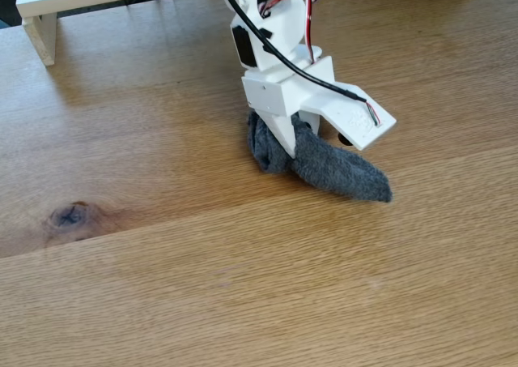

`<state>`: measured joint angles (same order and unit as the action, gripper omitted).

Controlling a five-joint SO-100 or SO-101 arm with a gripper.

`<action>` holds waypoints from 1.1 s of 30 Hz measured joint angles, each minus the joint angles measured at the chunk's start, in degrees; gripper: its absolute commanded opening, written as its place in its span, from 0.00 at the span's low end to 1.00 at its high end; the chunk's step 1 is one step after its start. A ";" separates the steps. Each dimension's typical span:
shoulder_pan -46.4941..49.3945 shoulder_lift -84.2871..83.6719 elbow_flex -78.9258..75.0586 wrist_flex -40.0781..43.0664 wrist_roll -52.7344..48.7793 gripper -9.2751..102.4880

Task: Clean the area in front of the robot

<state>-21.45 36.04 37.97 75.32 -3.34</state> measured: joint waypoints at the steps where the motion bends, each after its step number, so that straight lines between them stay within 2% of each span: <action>1: 1.05 1.67 0.00 0.18 -0.79 0.08; 3: 3.52 4.48 0.00 -1.93 -2.20 0.08; 6: 8.00 6.59 0.00 -10.99 -4.31 0.08; 11: 14.41 5.10 0.18 -34.37 -8.09 0.08; 16: 15.91 -7.21 0.18 -61.26 -13.18 0.08; 21: 15.47 -23.82 0.18 -76.90 -15.73 0.08; 27: 15.91 -34.54 -0.97 -86.92 -18.02 0.08; 33: 17.93 -37.88 -2.37 -89.91 -21.45 0.08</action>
<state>-3.52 -1.85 35.60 -14.59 -24.79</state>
